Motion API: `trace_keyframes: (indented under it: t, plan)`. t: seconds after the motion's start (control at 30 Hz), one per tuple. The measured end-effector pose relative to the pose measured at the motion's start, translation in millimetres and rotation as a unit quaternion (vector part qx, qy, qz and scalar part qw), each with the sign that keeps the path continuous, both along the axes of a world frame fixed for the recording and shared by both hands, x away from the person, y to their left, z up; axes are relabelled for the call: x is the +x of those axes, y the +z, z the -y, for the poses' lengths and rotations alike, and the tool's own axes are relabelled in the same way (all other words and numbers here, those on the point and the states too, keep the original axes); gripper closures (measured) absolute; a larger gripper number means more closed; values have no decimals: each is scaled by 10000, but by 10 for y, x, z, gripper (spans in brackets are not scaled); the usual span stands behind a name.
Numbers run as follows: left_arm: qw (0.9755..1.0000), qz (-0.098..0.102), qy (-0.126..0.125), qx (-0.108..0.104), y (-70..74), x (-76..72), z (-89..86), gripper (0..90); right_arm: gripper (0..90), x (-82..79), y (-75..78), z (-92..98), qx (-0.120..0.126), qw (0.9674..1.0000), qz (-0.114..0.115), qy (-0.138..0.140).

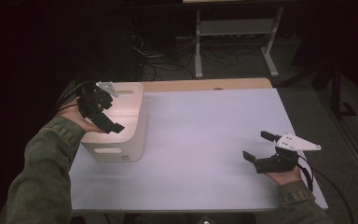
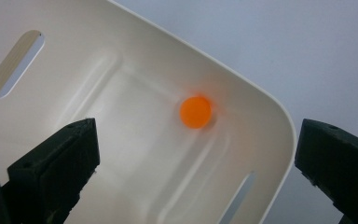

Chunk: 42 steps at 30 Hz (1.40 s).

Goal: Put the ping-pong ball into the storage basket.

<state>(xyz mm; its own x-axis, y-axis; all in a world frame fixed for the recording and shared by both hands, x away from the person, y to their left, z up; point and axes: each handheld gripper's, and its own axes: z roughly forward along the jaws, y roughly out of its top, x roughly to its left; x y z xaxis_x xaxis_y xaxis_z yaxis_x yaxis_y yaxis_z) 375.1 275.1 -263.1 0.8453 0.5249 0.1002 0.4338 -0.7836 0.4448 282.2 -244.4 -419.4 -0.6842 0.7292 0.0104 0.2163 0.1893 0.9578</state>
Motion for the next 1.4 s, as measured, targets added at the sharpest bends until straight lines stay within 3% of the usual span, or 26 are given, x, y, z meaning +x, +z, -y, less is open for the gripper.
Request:
trace_keyframes:
  t: [0.57, 0.7, 0.97, 1.4]
  plan:
    - [9991, 234, 61, -341, 46, -198, -203, 0, 0, 4, -4, -6, -11, 10000, -4, 1]
    - [9974, 302, 20, -651, -14, -274, -249, 0, 0, 3, -4, -6, -13, 10000, -2, 5]
    - [9958, 452, -58, -800, -56, -384, -248, 0, 0, 7, -10, -16, -26, 10000, -17, 12]
    - [9893, 638, 51, -1308, -200, -482, -312, 0, 0, 5, -9, -13, -23, 10000, -22, 11]
